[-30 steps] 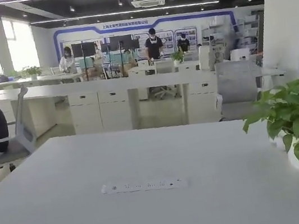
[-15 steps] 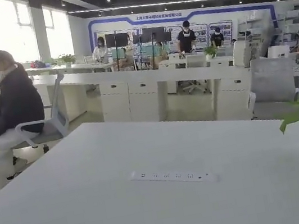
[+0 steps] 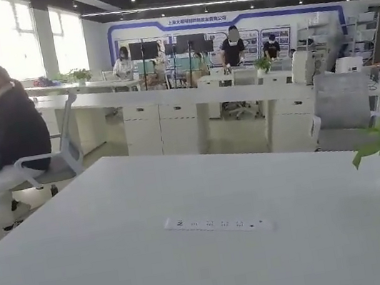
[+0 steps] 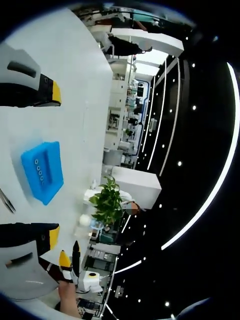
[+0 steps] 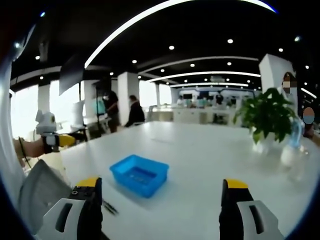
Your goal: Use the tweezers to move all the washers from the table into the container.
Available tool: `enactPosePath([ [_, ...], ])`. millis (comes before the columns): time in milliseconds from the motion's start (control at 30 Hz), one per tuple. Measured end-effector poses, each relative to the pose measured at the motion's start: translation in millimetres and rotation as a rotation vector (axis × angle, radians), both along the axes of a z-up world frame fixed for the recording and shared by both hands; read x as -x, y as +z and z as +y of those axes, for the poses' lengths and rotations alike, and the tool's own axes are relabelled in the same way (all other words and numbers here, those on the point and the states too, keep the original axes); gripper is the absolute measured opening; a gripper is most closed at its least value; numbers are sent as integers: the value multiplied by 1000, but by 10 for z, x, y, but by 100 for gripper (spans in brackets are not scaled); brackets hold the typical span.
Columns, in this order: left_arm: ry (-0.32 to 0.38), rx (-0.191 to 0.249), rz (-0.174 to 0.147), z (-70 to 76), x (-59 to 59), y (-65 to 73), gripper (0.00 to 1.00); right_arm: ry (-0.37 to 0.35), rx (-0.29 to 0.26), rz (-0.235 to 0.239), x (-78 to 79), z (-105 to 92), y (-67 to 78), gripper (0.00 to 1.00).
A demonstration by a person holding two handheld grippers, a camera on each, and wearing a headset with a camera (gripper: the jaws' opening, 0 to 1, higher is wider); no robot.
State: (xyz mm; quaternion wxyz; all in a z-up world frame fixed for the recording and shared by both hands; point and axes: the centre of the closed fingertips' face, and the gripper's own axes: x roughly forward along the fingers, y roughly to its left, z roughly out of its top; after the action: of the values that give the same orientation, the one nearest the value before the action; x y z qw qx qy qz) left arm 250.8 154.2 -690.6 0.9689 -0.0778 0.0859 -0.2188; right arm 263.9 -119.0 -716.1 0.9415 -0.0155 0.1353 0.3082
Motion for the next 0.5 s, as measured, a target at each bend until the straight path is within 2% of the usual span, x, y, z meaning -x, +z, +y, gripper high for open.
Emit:
enactPosePath([
  [100,6,-9,-9,6,1,0,99,-13,-14,1,1,-38,7,99],
  [167,13,10,-19,12,-6,27,99,-17,-13,4,1,-44,2,99],
  [500,23,34,-14,60,-6,12,99,-24,-13,10,-7,-33,-4,99],
])
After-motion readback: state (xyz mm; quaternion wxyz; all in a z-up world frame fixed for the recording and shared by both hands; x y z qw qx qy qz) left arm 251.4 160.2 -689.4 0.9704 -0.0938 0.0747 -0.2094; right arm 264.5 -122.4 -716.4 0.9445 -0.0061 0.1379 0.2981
